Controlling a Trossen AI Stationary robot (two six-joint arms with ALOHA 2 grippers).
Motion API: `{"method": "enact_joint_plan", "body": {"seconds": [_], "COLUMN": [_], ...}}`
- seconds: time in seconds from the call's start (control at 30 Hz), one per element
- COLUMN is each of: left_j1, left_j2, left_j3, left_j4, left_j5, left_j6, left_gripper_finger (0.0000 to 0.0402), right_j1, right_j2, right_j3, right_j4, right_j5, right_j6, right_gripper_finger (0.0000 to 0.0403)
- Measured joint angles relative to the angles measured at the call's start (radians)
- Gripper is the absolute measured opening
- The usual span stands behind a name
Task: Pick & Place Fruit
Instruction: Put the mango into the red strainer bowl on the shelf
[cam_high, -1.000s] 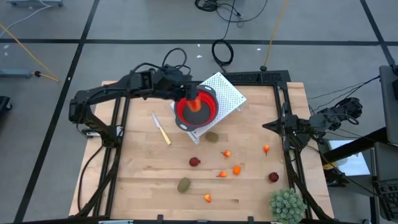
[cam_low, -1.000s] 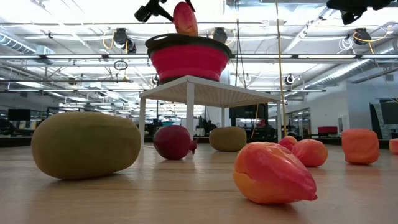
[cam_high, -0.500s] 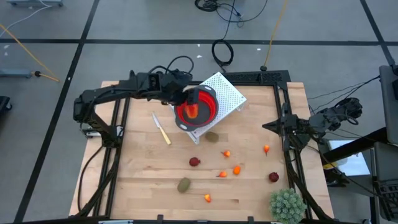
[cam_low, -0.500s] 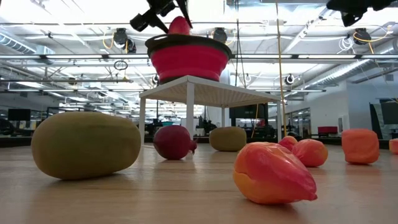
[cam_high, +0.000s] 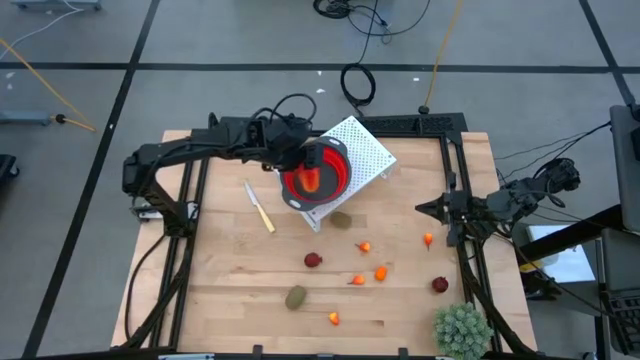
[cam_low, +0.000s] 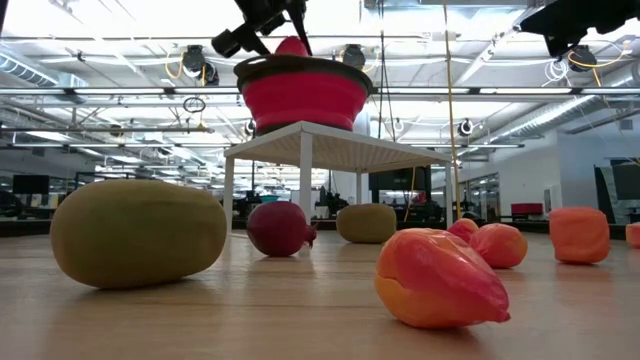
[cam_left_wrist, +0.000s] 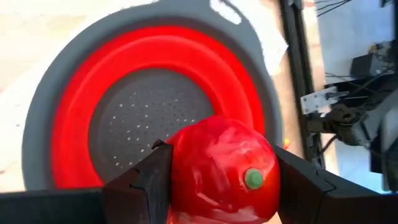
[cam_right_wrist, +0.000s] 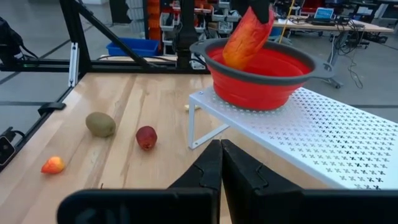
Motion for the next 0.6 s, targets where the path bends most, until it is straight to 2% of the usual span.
{"method": "enact_joint_plan", "body": {"seconds": [0.6], "left_j1": [0.001], "left_j2": [0.019], "left_j3": [0.0], "left_j4": [-0.002], "left_j5": [0.0], "left_j6": [-0.007], "left_gripper_finger": [0.0212], "right_j1": [0.0], "right_j2": [0.0], "right_j3": [0.0], "right_j4": [0.0], "right_j5": [0.0], "right_j6": [-0.001], "right_gripper_finger": [0.0001]}}
